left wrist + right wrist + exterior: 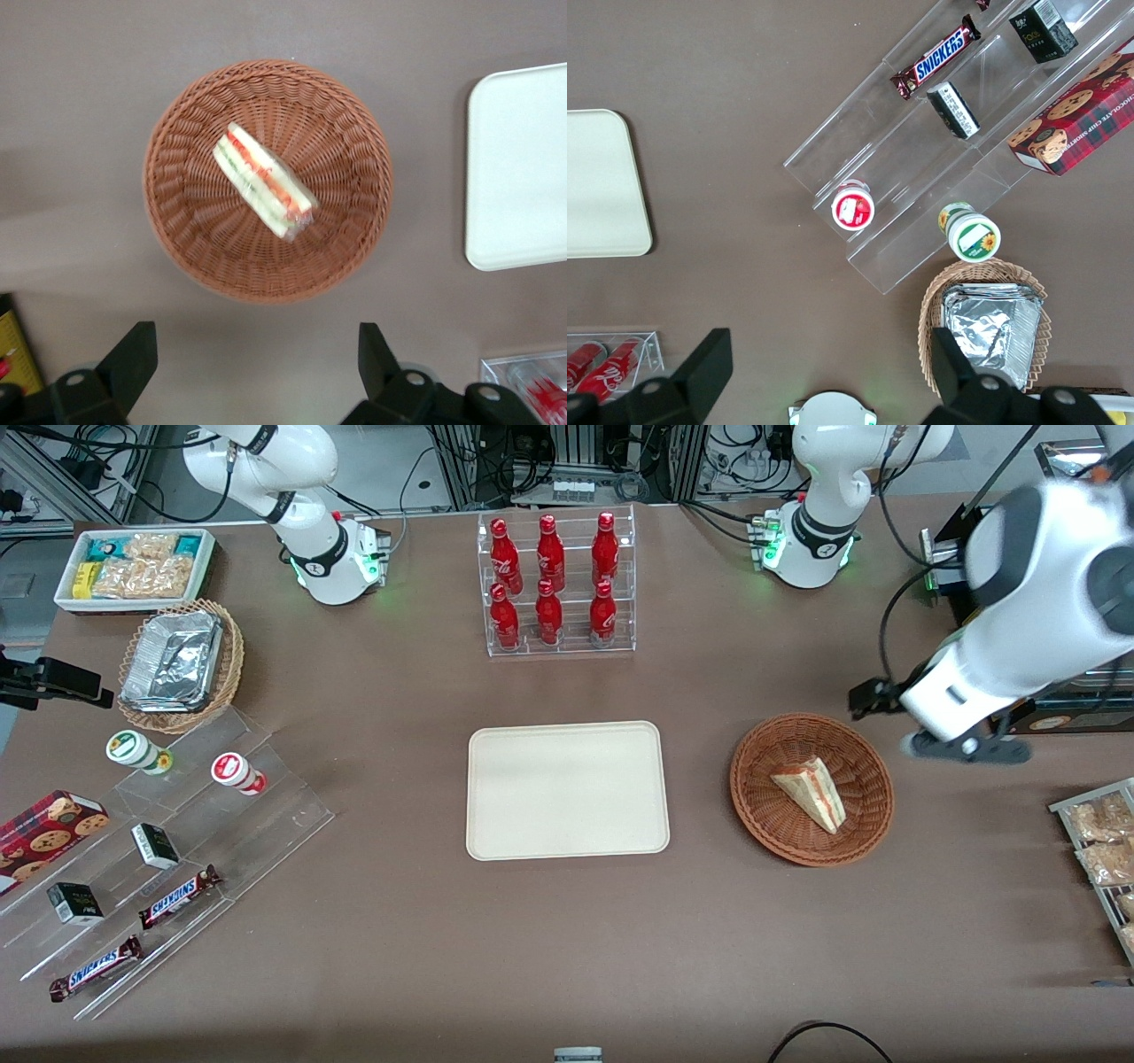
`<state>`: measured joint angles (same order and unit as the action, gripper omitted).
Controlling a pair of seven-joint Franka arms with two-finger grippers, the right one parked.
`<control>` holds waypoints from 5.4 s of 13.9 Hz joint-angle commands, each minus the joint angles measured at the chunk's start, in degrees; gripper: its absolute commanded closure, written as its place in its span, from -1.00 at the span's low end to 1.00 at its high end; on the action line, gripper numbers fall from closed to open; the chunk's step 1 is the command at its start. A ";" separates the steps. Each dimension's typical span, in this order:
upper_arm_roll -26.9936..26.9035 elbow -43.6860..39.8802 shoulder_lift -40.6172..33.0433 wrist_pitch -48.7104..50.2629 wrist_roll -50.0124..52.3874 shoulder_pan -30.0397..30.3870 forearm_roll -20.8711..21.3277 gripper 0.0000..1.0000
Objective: Place sandwich from basket to tray
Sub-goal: 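Move the left gripper over the wicker basket above the wrapped sandwich, then lower the left gripper and close it on the wrapped sandwich, then lift the sandwich and carry it toward the cream tray, then lower the sandwich onto the tray and open the left gripper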
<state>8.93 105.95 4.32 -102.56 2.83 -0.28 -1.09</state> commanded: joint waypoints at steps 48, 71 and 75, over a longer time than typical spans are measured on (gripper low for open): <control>0.92 -4.50 15.79 -8.55 51.68 -10.43 6.98 1.00; 2.94 -40.56 47.00 -10.64 65.99 -39.01 6.36 1.00; 2.94 -41.70 48.58 -10.55 67.49 -39.10 7.85 1.00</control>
<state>12.67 67.25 51.04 -113.69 68.70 -38.42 5.60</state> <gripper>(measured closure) 0.815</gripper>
